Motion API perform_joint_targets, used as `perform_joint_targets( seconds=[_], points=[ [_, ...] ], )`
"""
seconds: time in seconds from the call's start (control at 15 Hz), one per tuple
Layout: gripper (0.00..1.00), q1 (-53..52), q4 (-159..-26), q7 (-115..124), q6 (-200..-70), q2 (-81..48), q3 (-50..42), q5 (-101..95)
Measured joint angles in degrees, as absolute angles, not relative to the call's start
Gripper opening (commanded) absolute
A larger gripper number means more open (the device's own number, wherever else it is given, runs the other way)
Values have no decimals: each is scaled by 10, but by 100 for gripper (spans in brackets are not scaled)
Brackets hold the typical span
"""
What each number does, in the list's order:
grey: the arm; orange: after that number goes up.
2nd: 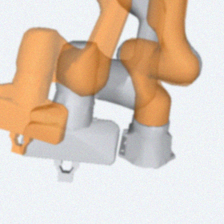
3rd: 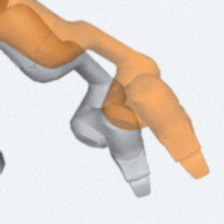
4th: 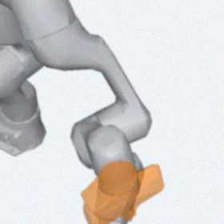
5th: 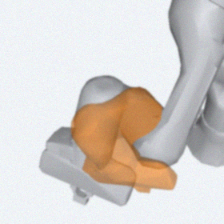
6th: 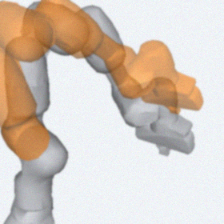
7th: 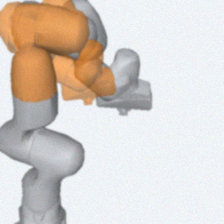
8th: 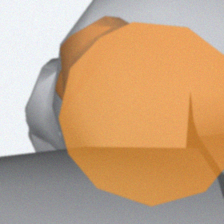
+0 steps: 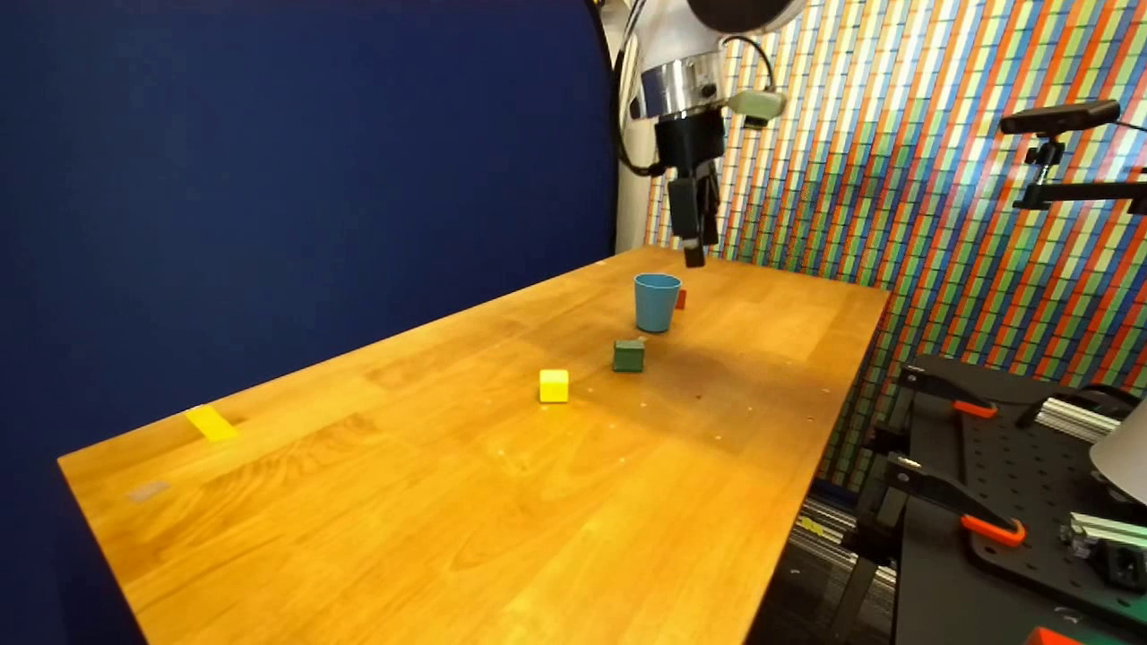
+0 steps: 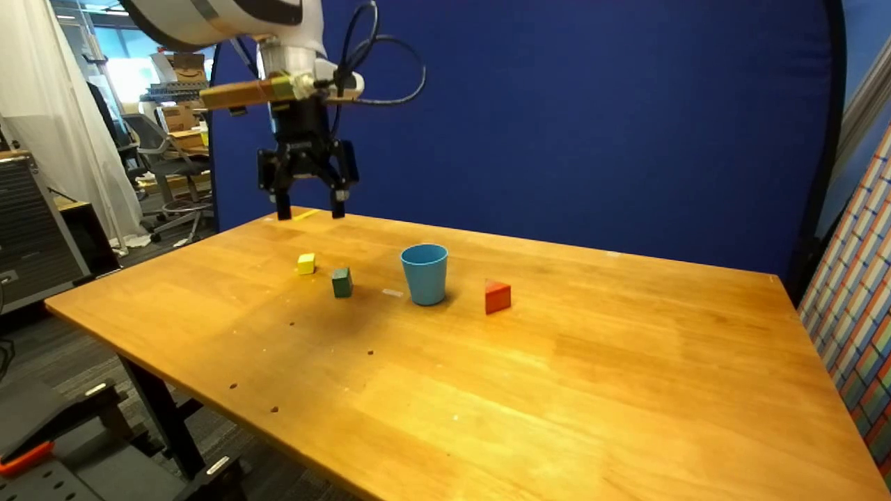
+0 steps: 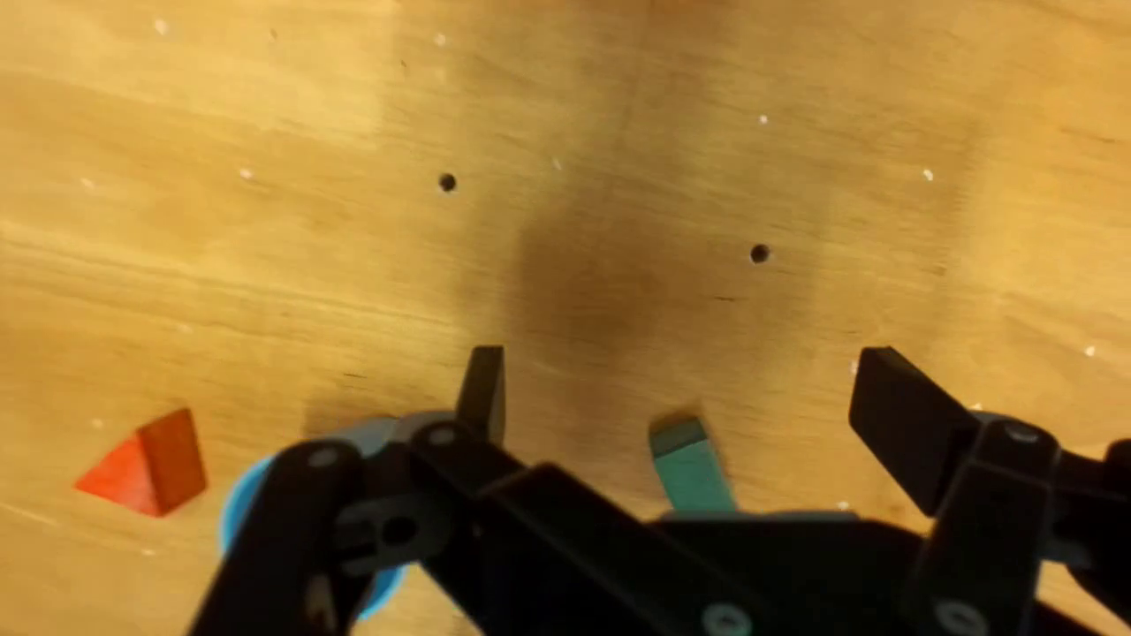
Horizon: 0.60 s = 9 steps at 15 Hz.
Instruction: Place the yellow cube inside the blue cup
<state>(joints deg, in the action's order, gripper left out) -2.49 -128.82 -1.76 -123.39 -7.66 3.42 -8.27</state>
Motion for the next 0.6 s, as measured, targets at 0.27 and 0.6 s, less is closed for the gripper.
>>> perform_joint_targets(
  seconds=[0.27, 0.6],
  points=[
    [100, -56, -1232, -19, -1277, -189, 58, -83],
    [100, -73, -1162, -32, -1287, -270, 70, -83]
  ],
)
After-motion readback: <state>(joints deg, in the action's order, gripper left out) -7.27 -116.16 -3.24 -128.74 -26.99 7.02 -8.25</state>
